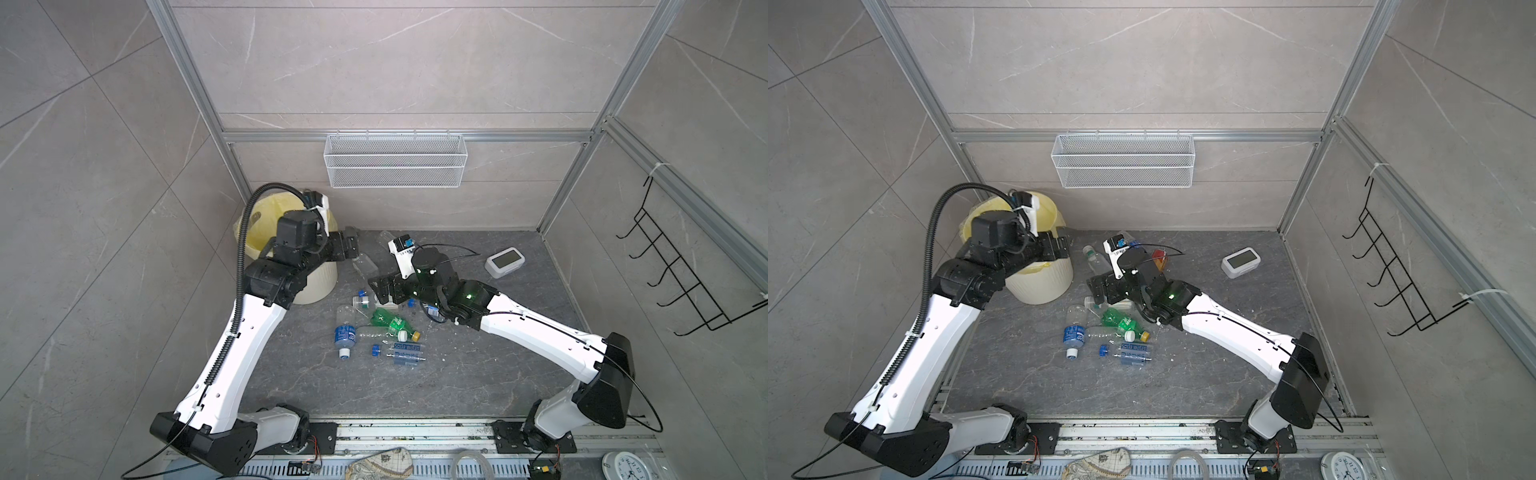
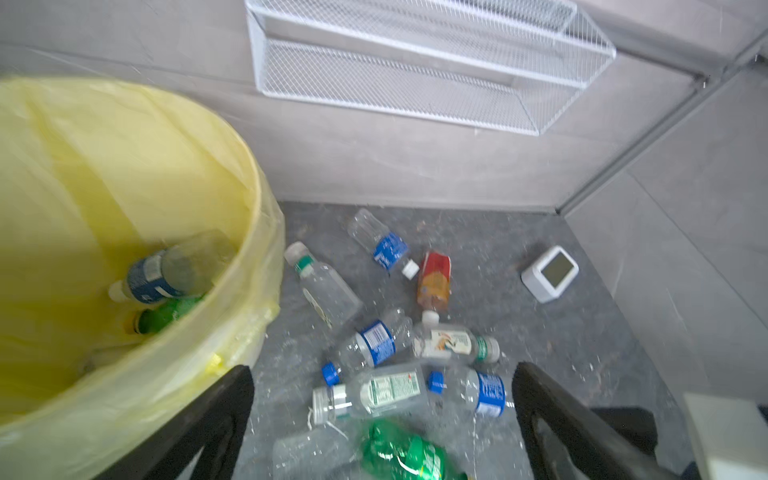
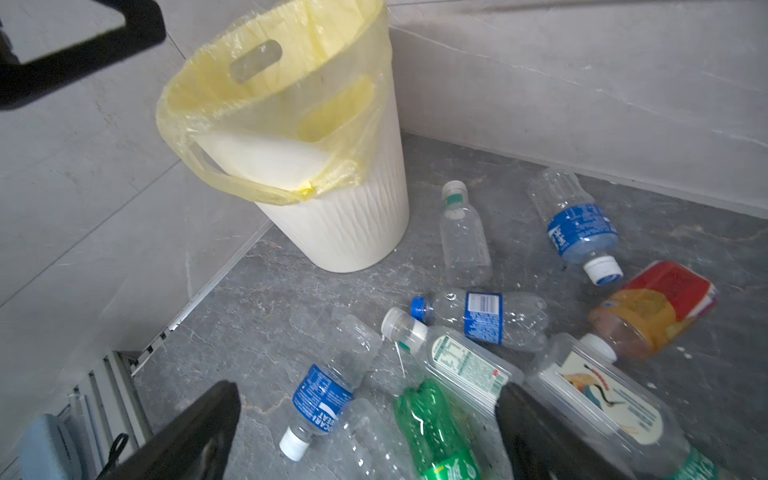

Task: Throw the plastic bottles in the bin
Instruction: 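Return the left gripper over the pile while the right gripper reaches the soda water bottle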

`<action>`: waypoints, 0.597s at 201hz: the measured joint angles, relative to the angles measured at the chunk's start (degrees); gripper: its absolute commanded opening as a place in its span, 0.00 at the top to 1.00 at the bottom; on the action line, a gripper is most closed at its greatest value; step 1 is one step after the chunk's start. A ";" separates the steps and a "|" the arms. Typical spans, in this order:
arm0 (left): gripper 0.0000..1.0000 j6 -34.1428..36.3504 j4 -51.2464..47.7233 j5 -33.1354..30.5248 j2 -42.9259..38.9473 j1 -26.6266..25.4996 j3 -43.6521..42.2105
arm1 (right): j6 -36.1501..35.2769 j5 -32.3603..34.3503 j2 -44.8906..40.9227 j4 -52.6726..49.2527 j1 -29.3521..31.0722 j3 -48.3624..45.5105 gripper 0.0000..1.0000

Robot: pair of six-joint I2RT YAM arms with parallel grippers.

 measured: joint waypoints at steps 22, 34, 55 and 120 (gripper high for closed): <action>0.00 -0.96 -0.94 0.52 -0.11 -2.23 -4.33 | 0.42 1.05 -1.49 -0.39 -0.72 -3.23 0.01; 0.00 -1.73 -1.18 0.98 -0.33 -2.56 -6.93 | 0.85 1.31 -2.64 -0.52 -1.33 -5.64 0.01; 0.00 -3.15 -1.92 2.05 -0.96 -2.71 -11.10 | 1.46 1.49 -4.52 -1.14 -2.67 -9.79 0.01; 0.00 -9.07 -0.37 8.63 -4.09 -2.97 -23.63 | 1.79 1.03 -8.35 -2.91 -3.93 -19.71 0.01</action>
